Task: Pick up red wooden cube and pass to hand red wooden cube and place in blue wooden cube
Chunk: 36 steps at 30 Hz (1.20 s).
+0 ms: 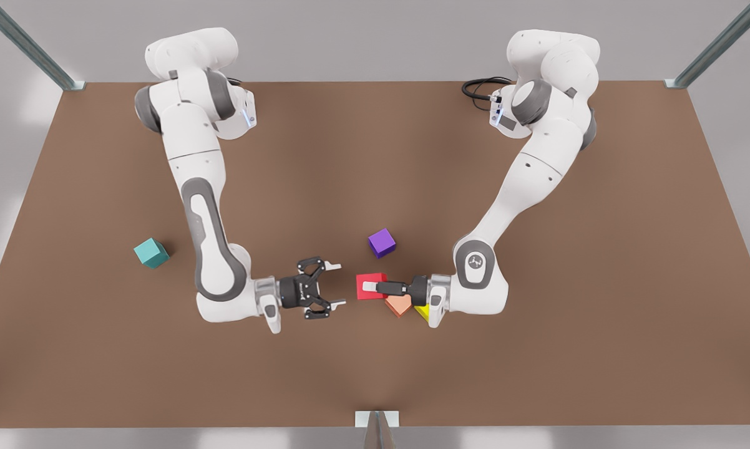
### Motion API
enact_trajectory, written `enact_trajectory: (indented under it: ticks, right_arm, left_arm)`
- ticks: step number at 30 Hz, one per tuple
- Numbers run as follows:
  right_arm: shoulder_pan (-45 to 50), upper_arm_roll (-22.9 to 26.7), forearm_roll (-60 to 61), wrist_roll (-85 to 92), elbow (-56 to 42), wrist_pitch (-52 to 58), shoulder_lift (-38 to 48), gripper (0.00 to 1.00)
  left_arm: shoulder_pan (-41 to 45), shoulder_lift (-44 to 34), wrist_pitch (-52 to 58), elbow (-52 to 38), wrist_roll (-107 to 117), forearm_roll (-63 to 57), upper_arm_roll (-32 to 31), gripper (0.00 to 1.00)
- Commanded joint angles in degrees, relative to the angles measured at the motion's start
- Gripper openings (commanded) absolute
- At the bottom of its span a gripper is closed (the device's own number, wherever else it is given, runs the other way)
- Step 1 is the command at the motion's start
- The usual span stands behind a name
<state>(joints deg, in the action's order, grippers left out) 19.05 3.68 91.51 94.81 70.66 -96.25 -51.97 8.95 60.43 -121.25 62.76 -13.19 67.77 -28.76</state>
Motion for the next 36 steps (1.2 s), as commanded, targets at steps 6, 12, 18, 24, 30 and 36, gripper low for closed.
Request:
enact_trajectory:
  ticks: [6, 12, 18, 24, 30, 36]
  right_arm:
    - [1.0, -0.1, 2.2, 22.8, -0.3, -1.8, -1.1, 1.00]
    - [1.0, -0.2, 2.7, 21.7, -1.0, -3.2, -2.3, 1.00]
    - [1.2, -1.3, 3.1, 21.5, -1.0, -4.8, -2.4, 1.00]
    - [1.8, -1.8, 4.0, 20.2, -1.6, -6.1, -2.8, 1.00]
    - [3.5, -1.8, 5.0, 19.5, -2.7, -7.4, -3.6, 1.00]
    - [4.4, -2.2, 5.1, 18.4, -3.5, -8.3, -4.1, 0.61]
  left_arm:
    - [0.0, -0.1, -0.2, 0.0, -7.9, 1.1, -0.6, 0.51]
    - [0.0, -0.1, -0.5, 0.0, -7.9, 1.8, -0.8, 0.51]
    - [0.0, 0.0, -0.5, 0.0, -8.0, 1.8, -0.8, 0.51]
    - [0.0, -0.1, -0.6, 0.0, -7.9, 1.8, -0.9, 0.51]
    - [1.4, 0.7, -2.7, -1.3, -7.9, 1.8, -0.9, 0.51]
    - [1.3, 0.8, -2.7, -1.3, -7.9, 1.8, -1.1, 0.51]
